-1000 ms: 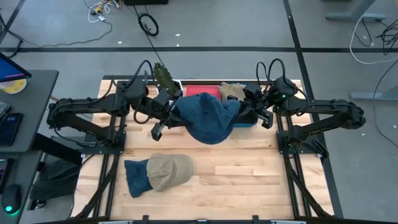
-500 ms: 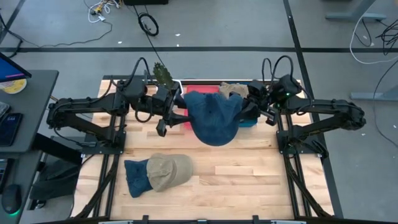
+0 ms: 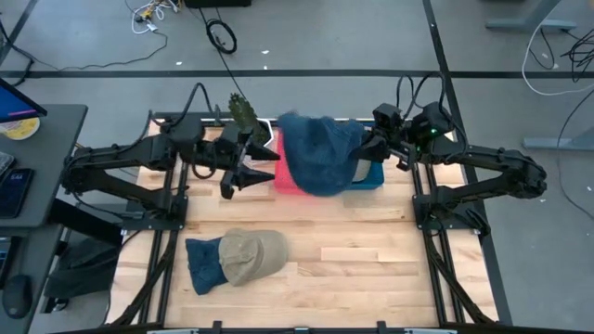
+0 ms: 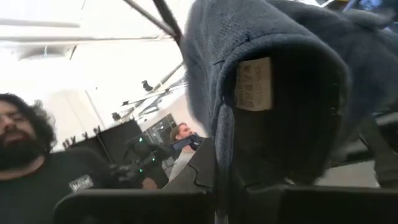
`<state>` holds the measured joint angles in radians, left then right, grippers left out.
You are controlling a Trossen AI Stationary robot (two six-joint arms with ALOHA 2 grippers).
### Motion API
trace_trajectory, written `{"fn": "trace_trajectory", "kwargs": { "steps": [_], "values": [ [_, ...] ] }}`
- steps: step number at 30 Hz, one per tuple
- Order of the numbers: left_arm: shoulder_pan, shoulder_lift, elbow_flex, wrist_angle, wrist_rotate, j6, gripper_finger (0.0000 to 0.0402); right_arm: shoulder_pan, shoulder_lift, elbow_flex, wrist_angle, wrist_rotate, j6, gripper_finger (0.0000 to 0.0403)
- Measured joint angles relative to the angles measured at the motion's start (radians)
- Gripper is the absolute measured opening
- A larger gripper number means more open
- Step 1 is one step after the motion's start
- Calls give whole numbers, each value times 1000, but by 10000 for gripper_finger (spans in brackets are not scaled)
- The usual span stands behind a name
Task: Pick & Place hat
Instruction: Put the right blue cap into the pink bin
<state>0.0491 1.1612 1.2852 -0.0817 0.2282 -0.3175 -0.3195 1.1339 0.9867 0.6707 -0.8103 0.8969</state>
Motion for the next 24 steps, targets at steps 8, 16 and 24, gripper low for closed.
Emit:
{"fn": "trace_trajectory", "kwargs": {
  "steps": [8, 16, 24],
  "values": [
    [-41, -59, 0, -152, -171, -20, 242, -57, 0, 0, -8, 5, 100, 4],
    [-89, -64, 1, -172, -221, 41, 210, -84, 4, 0, -86, 7, 157, 5],
    [-104, -64, 1, -246, -223, 33, 192, -83, 43, 0, -237, 17, 32, 7]
  ]
}}
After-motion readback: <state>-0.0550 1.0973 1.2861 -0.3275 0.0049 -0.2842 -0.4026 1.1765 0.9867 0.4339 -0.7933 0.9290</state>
